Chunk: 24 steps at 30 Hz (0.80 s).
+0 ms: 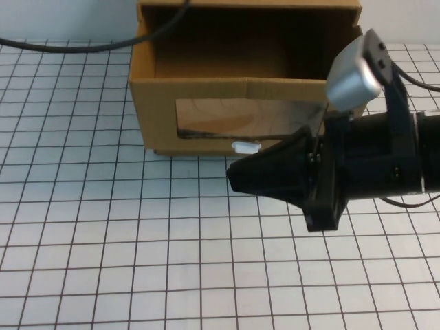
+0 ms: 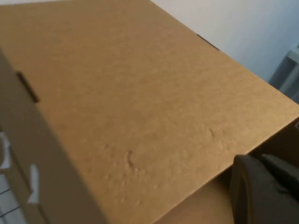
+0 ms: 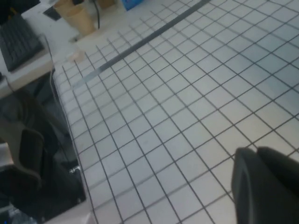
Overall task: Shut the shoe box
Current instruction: Press the shoe box with left arm, then close the shoe box with your right arm
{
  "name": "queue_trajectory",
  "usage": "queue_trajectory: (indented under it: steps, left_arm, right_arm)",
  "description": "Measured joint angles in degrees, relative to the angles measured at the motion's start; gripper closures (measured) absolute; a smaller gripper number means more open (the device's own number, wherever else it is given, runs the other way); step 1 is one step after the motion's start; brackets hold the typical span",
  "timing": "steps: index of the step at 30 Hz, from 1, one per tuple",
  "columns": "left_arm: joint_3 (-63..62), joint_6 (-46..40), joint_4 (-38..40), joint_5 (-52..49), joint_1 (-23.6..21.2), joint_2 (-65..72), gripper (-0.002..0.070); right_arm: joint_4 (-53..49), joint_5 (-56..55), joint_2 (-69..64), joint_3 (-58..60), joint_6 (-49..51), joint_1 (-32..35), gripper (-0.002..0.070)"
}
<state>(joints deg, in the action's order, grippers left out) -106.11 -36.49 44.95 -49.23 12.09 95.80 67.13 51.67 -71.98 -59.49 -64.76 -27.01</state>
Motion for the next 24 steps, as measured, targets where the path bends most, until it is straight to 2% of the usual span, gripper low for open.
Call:
queue_trajectory:
  steps: [5,7,12,16,24]
  left_arm:
    - [-8.7,-0.8,-0.9,0.6,5.7,10.5,0.0680]
    - [-12.2,0.8,-1.1,0.2,6.1,15.2,0.0680]
    - [-18.7,7.3,-1.4,-0.9,6.0,22.8,0.0680]
    - [-20.8,8.9,-0.8,-1.0,6.0,24.1,0.0680]
    - [-21.0,9.2,-0.7,-1.1,6.0,24.5,0.0680]
  right_arm:
    - [-1.7,0.6,-4.5,0.0,-20.8,0.0,0.0690]
    - [-2.2,0.0,-6.1,0.0,-31.2,0.0,0.0690]
    - [2.5,-6.7,-8.9,0.0,-47.7,0.0,0.0690]
    - [6.0,-12.1,-11.2,0.0,-54.4,0.0,0.0690]
    - [10.9,-21.8,-18.5,-2.0,-59.7,-0.1,0.0690]
